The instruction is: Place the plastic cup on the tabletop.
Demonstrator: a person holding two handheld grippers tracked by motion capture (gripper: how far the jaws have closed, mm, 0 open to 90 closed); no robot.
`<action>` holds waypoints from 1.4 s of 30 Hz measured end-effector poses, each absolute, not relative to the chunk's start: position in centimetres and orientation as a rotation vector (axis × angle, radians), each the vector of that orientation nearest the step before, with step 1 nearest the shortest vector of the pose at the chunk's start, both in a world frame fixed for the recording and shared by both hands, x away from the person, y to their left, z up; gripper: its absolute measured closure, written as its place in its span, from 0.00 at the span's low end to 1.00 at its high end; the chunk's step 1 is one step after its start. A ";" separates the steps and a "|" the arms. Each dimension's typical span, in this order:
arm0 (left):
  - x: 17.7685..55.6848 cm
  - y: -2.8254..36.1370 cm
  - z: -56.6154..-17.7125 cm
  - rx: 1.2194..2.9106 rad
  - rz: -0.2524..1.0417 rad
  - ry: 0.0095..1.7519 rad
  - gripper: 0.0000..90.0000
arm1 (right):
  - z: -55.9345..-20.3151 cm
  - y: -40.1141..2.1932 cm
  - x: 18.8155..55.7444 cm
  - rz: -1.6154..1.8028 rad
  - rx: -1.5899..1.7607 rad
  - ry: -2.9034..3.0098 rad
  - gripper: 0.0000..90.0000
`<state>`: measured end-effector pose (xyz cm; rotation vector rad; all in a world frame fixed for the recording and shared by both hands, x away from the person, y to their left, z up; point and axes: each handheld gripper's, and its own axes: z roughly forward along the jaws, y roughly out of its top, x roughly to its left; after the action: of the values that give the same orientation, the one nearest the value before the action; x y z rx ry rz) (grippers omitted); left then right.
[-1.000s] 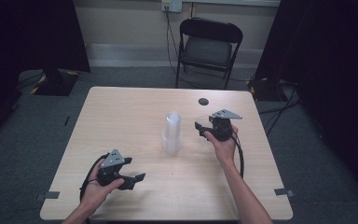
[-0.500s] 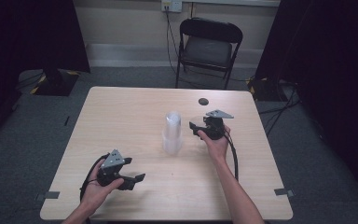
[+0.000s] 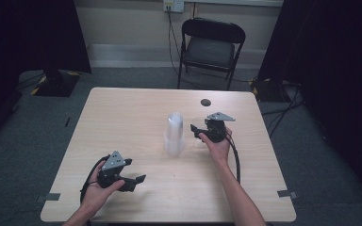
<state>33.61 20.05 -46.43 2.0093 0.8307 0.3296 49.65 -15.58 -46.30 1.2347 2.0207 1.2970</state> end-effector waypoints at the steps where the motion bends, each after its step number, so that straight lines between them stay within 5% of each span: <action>1: 33.6 20.0 -46.4 2.011 0.330 0.829 0.18 | -46.3 -15.7 49.4 1.293 1.233 2.022 0.30; 32: 33.6 20.2 -46.4 2.001 0.319 0.854 0.18 | -46.7 -16.6 46.9 1.249 1.191 2.108 0.31; 42: 33.8 20.5 -46.5 2.005 0.339 0.878 0.18 | -47.0 -17.0 46.9 1.270 1.272 2.128 0.18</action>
<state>33.76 20.47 -46.46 2.0046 0.8784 0.3387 46.87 -16.99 -47.04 1.2718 2.1281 1.2704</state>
